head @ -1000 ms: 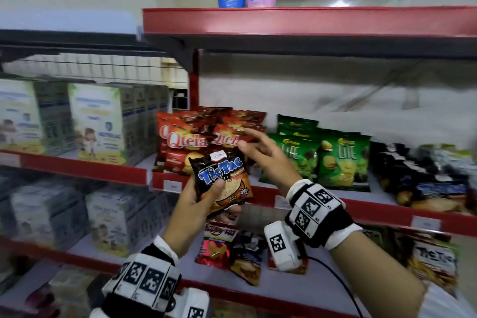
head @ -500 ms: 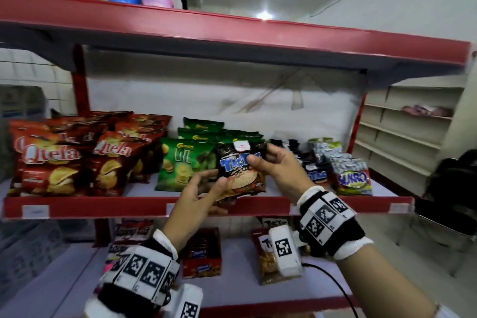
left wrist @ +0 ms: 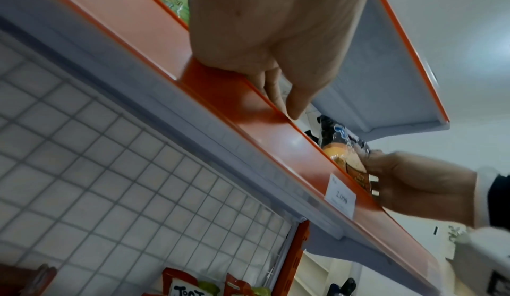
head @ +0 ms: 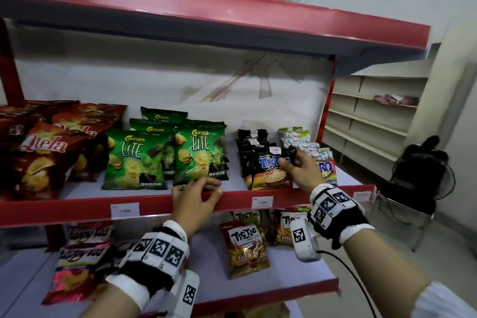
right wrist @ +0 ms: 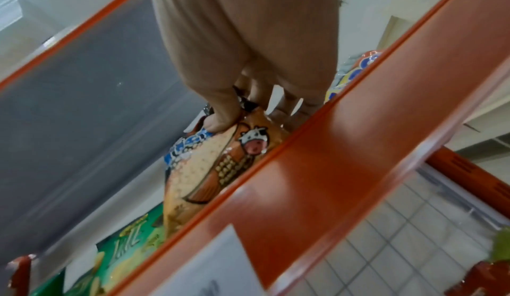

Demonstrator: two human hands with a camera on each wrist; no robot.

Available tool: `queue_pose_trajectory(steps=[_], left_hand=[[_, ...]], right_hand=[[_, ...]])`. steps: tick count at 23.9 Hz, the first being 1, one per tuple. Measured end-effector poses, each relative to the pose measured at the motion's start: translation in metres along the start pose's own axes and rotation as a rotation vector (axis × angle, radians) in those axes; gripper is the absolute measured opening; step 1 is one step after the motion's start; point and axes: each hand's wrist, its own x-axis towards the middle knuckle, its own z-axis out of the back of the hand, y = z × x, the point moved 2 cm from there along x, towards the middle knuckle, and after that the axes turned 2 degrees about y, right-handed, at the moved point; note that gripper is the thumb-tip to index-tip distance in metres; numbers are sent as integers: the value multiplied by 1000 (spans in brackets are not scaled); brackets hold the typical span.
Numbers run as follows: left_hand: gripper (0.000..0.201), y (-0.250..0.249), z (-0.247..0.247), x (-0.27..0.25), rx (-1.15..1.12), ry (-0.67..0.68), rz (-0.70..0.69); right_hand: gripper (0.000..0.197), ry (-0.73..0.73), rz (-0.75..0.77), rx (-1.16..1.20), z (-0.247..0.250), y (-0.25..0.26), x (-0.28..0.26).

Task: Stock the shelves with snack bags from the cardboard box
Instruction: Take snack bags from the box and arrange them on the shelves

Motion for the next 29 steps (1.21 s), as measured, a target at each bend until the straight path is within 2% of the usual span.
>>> queue_pose_trajectory(steps=[4,6,8,9,12,15,18,19,21,23,24,27,29], left_hand=[[8,4,7,-3,-60,84,-40],[14,5,10,-4,-107,116,-58],[15,5,12,-5,-112,121,-74],[15,6,11,-6,-96,122,-81],[16,8,12,-8,-59,135,-102],[18,7,14,-7,-99,136,-100],[18,7,14,-4,-199,120,-80],[17,12,14,-20,-218,166,-86],[15,12,15,-24,-269,53,-117],[12,7,18,-32,-356,-99,-174],[11,7,19,-36,-410,-128,-196],[8,22,6,-59,-533,-28,-167],[14,34,-4,-74,-577,34,-110]], right_hand=[[42,95,57,-171,-1,-12,3],[44,41,69,-255,-7,-13,5],[47,-66,38,-349,-13,-14,8],[47,-70,15,-380,-15,-15,9],[56,66,-60,-447,-17,-16,8],[62,4,-108,-387,-15,-16,3],[52,-163,-82,-296,-12,-14,-11],[48,-251,-93,-300,-14,-17,-40],[38,-351,-10,-280,-14,-12,-48],[24,-405,89,-217,-17,-1,-59],[20,-414,127,-178,-21,3,-65],[20,-408,125,-172,-38,-6,-102],[19,-397,135,-182,-53,-19,-129]])
